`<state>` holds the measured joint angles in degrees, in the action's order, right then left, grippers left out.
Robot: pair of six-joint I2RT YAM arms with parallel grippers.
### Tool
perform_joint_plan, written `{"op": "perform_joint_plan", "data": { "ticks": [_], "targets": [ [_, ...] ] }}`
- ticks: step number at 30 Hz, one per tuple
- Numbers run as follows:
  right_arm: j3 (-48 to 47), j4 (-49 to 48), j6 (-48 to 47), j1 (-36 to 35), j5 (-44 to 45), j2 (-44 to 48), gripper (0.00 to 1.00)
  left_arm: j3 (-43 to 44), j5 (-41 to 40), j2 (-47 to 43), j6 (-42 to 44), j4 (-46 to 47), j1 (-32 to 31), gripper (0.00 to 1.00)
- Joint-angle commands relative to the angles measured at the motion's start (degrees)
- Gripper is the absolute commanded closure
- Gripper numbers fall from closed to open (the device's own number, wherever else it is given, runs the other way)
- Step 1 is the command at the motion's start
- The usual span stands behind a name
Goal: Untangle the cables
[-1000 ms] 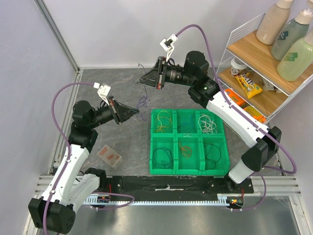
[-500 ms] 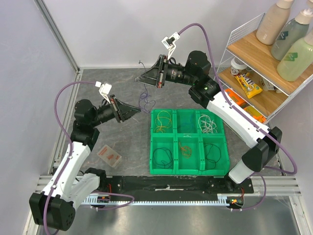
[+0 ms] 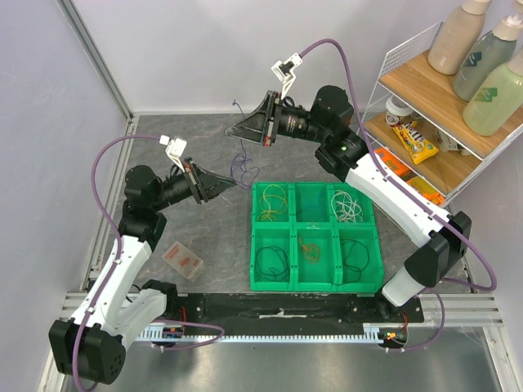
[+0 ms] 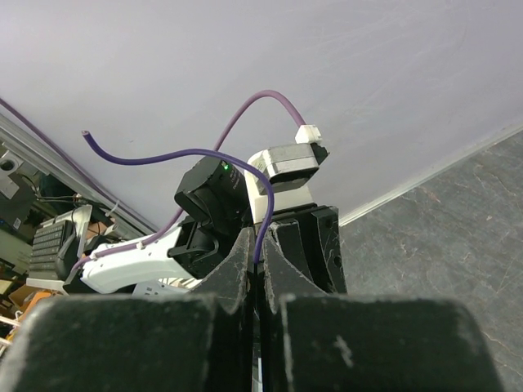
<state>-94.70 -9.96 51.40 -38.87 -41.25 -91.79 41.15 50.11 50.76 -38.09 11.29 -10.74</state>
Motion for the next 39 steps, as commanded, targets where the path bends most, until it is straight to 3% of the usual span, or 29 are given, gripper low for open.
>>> {"op": "perform_joint_plan", "data": {
  "ticks": [1,5,11,17,20,22,25,31,36,39],
  "targets": [
    [0.39,-2.96,0.81,0.02,-1.20,2.23,1.00,0.43,0.87,-0.40,-0.85,2.77,-0.16,0.83],
    [0.57,-0.52,-2.42,0.11,1.87,2.75,1.00,0.51,-1.84,-1.54,0.46,-0.55,-0.16,0.98],
    [-5.32,13.54,-14.90,2.83,19.42,1.00,1.00,2.27,-17.73,-8.03,7.05,-20.04,-0.16,0.98],
    [-8.40,20.24,-24.66,7.75,44.64,-0.50,1.00,2.36,-43.82,-20.42,9.52,-37.28,-0.33,0.98],
    [-10.15,20.41,-31.42,8.46,55.10,-1.63,1.00,2.36,-62.88,-30.15,6.37,-44.76,-0.24,0.98],
    [-11.30,19.72,-35.21,8.72,59.43,-2.78,1.00,3.49,-76.05,-35.01,4.69,-49.14,-0.59,0.98],
    [-12.35,18.31,-39.43,9.17,63.04,-5.15,1.00,10.33,-91.11,-35.38,3.88,-55.84,-0.95,0.98],
    [-14.11,17.08,-40.50,11.71,62.79,-9.89,1.00,24.31,-109.59,-35.64,15.48,-54.19,-3.67,0.98],
    [-14.12,16.64,-38.92,13.29,61.47,-12.18,1.00,25.39,-111.45,-40.21,26.55,-44.44,-5.69,0.98],
    [-13.68,16.64,-38.48,14.17,60.77,-12.89,1.00,23.55,-112.94,-43.11,37.96,-33.04,-6.39,0.98]
  ]
}}
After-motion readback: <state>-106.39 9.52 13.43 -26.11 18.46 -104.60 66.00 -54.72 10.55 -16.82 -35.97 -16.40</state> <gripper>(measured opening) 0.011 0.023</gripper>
